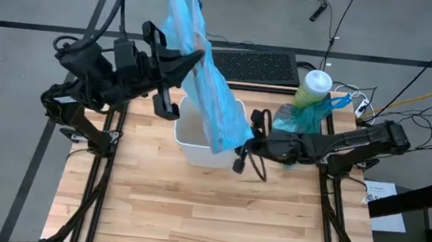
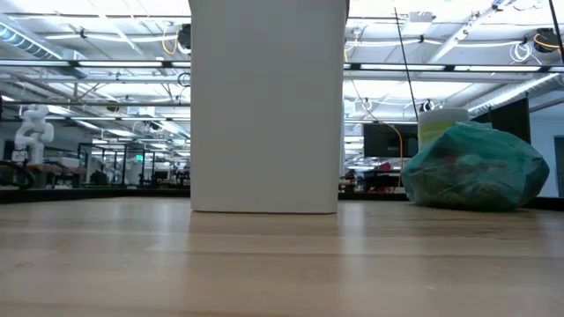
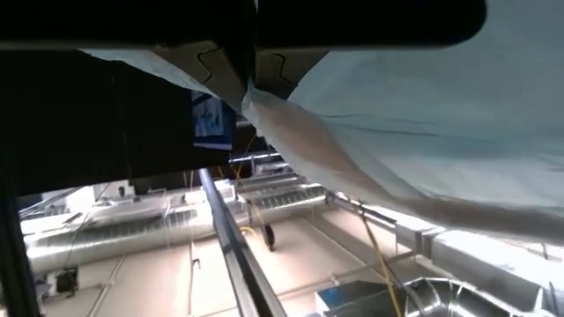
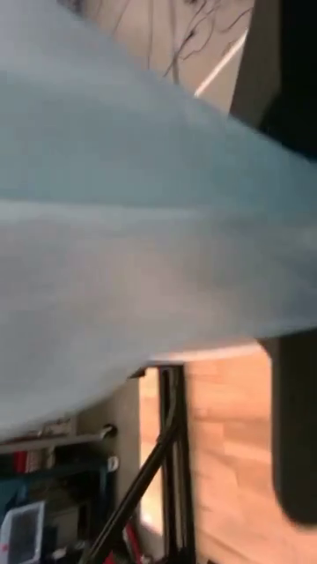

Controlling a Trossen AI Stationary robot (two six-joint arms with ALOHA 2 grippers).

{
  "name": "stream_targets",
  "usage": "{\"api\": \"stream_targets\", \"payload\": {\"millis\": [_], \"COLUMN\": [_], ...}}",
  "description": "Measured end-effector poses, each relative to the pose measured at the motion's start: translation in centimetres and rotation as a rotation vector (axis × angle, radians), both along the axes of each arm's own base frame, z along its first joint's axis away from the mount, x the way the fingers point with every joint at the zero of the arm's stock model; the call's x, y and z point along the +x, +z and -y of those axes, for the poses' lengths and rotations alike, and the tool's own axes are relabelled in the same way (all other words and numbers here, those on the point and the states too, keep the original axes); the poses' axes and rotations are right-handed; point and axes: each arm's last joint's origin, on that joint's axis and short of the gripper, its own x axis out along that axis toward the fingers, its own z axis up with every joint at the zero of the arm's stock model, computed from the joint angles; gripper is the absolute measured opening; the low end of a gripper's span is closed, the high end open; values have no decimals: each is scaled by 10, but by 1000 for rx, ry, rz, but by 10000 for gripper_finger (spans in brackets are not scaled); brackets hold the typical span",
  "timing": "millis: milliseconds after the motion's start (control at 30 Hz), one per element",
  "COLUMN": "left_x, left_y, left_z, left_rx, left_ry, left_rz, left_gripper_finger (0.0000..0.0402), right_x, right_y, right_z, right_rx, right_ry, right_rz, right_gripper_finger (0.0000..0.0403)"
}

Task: Place trash/remove bag and relplace
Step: Put the new blue trash bag inside the white trash bin

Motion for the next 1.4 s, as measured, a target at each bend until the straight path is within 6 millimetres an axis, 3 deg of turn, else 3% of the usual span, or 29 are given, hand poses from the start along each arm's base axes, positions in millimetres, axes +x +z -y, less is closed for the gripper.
{"api": "stream_targets", "payload": {"millis": [333,500,667,800,1400], "left_x": [5,8,9,20,61], "left_y": [-7,-10,-13,-26,-92], "left_z": [-1,0,-2,-7,-8], "left_rx": [-17,-40,-55,-95,-119], "left_ry": [51,46,40,45,126], "left_rz": [-66,-76,-104,-165,-371], "left_gripper_finger": [0,0,0,0,0], "right_x": [-17,-25,-46,-64,-104], "right_y": [17,24,41,53,63], "right_z": [-3,-2,-2,2,8], "right_rx": [-21,-59,-78,-66,-7], "right_ry": [21,30,51,52,68], "right_rz": [40,48,92,119,87], "right_gripper_finger": [231,279,290,290,290]}}
